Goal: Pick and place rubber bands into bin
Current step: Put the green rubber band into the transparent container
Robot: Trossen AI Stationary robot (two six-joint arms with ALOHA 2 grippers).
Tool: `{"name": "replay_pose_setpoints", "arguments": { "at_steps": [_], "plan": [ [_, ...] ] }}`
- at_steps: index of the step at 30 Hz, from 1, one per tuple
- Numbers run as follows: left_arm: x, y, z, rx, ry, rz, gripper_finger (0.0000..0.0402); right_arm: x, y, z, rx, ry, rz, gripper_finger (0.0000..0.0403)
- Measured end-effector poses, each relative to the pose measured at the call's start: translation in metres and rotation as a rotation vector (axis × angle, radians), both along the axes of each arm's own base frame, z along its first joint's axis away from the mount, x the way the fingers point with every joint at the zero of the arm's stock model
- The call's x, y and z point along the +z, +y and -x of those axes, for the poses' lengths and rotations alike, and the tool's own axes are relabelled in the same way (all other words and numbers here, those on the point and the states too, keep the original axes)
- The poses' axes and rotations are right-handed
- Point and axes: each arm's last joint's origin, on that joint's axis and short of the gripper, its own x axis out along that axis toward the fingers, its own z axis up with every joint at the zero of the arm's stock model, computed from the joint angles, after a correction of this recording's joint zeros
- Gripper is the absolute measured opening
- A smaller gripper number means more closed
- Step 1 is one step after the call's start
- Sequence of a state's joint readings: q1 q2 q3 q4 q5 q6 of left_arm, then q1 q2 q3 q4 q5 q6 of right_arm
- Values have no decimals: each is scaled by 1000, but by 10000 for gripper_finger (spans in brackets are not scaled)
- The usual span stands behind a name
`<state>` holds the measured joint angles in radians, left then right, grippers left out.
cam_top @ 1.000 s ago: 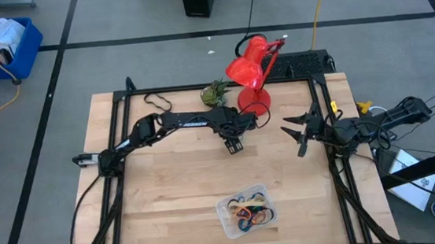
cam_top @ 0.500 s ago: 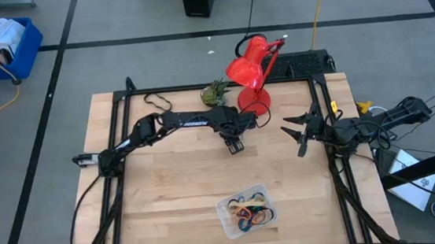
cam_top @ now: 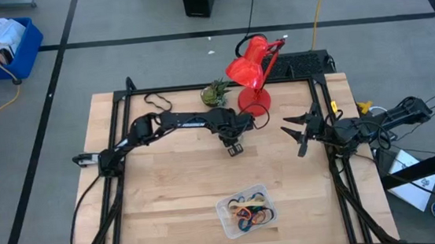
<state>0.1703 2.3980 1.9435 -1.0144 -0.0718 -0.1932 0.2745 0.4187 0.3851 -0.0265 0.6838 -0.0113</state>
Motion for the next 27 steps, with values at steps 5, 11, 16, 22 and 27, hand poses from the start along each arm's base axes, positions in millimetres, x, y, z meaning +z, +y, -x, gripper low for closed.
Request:
{"name": "replay_pose_setpoints", "arguments": {
  "at_steps": [5, 11, 16, 22, 27],
  "plan": [
    [-6, -1, 0, -4, -20, 35, 37, 0, 0, 0, 0, 0, 0, 144],
    [-6, -1, -4, -9, -54, 29, 10, 0, 0, 0, 0, 0, 0, 144],
    [-7, -1, -4, -4, -56, 32, 5, 0, 0, 0, 0, 0, 0, 144],
    [-7, -1, -4, -4, -57, 34, 4, 0, 0, 0, 0, 0, 0, 144],
    [1, -2, -3, -4, -66, 34, 4, 0, 0, 0, 0, 0, 0, 144]
  ]
}}
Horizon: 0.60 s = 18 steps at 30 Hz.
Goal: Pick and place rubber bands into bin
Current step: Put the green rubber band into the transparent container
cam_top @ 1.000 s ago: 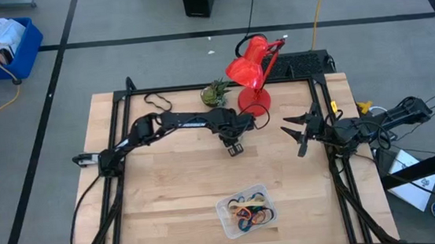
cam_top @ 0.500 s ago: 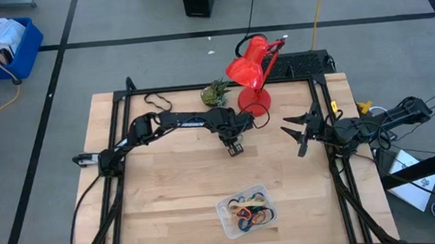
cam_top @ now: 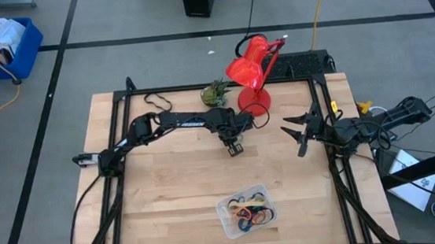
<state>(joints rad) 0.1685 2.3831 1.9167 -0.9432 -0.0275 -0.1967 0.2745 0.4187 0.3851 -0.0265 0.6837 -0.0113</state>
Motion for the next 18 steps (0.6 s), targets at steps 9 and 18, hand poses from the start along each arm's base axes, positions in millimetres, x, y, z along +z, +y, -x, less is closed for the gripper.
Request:
{"name": "replay_pose_setpoints", "arguments": {
  "at_steps": [9, 18],
  "plan": [
    [70, -9, 28, -21, 30, -29, 2, 0, 0, 0, 0, 1, 1, 144],
    [175, -30, 92, 0, 22, -126, 2, 0, 0, 0, 1, 2, 3, 144]
  ]
}}
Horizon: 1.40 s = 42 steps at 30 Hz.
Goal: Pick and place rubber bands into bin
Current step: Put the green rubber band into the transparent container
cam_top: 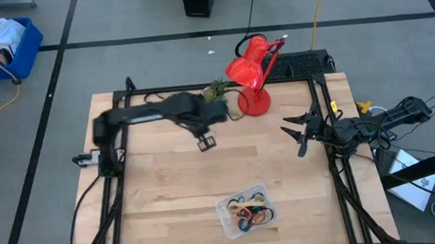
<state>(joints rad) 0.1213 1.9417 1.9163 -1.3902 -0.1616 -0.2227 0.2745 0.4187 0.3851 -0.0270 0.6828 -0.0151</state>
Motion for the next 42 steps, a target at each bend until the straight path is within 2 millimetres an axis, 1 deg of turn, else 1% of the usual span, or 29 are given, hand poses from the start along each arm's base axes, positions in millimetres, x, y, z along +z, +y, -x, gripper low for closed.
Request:
{"name": "replay_pose_setpoints", "arguments": {
  "at_steps": [2, 8, 15, 16, 19, 21, 23, 26, 30, 32, 34, 37, 42],
  "plan": [
    [21, -5, 16, 19, -36, -3, 2, 0, 0, 0, 2, 1, 0, 144],
    [90, -20, 65, 34, -310, -25, 1, 0, 0, 0, 5, 10, 22, 144],
    [146, -35, 108, -29, -635, -47, 1, 0, 0, 0, 6, 11, 25, 144],
    [152, -38, 111, -64, -684, -49, 2, 0, 0, 0, 6, 11, 25, 144],
    [169, -48, 110, -195, -850, -3, 3, 0, 0, 0, 6, 11, 25, 144],
    [177, -58, 106, -317, -949, 50, 2, 0, 0, 0, 6, 11, 25, 144],
    [183, -66, 103, -432, -1012, 107, 2, 0, 0, 0, 6, 11, 25, 144],
    [181, -81, 89, -535, -1053, 185, 2, 0, 0, 0, 6, 11, 24, 144],
    [163, -107, 62, -622, -1021, 247, 3, 0, 0, 0, 6, 11, 24, 144],
    [151, -121, 46, -663, -991, 261, 2, 0, 0, 0, 6, 11, 24, 144],
    [135, -134, 30, -694, -957, 273, 2, 0, 0, 0, 6, 12, 25, 144],
    [104, -153, 2, -696, -883, 272, 3, 0, 0, 0, 6, 12, 25, 144],
    [47, -174, -34, -591, -723, 270, 3, 0, 0, 0, 6, 14, 25, 144]
  ]
}}
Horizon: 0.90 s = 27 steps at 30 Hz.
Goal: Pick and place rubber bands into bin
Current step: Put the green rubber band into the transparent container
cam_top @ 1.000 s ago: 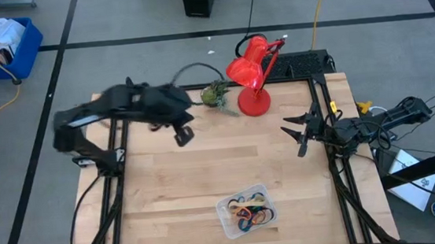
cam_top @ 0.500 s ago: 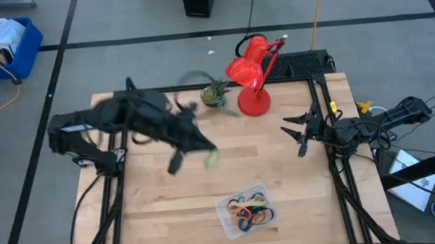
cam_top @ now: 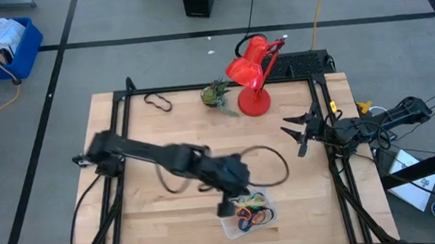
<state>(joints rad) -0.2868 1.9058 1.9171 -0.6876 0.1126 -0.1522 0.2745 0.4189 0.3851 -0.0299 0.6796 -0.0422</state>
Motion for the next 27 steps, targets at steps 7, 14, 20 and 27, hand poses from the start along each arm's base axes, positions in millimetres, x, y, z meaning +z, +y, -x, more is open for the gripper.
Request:
{"name": "replay_pose_setpoints", "arguments": {
  "at_steps": [7, 14, 20, 27],
  "plan": [
    [-88, -23, -37, 90, 252, 45, 4, -1, 0, 0, 0, 6, -1, 144],
    [-148, -35, -52, 155, 418, 82, 5, -1, 0, 0, 0, 6, -1, 144],
    [-164, -38, -54, 194, 464, 89, 8, -1, 0, 0, 0, 7, -1, 144],
    [-163, -37, -55, 198, 450, 97, 15, -1, 0, 0, 0, 12, 0, 144]
  ]
}}
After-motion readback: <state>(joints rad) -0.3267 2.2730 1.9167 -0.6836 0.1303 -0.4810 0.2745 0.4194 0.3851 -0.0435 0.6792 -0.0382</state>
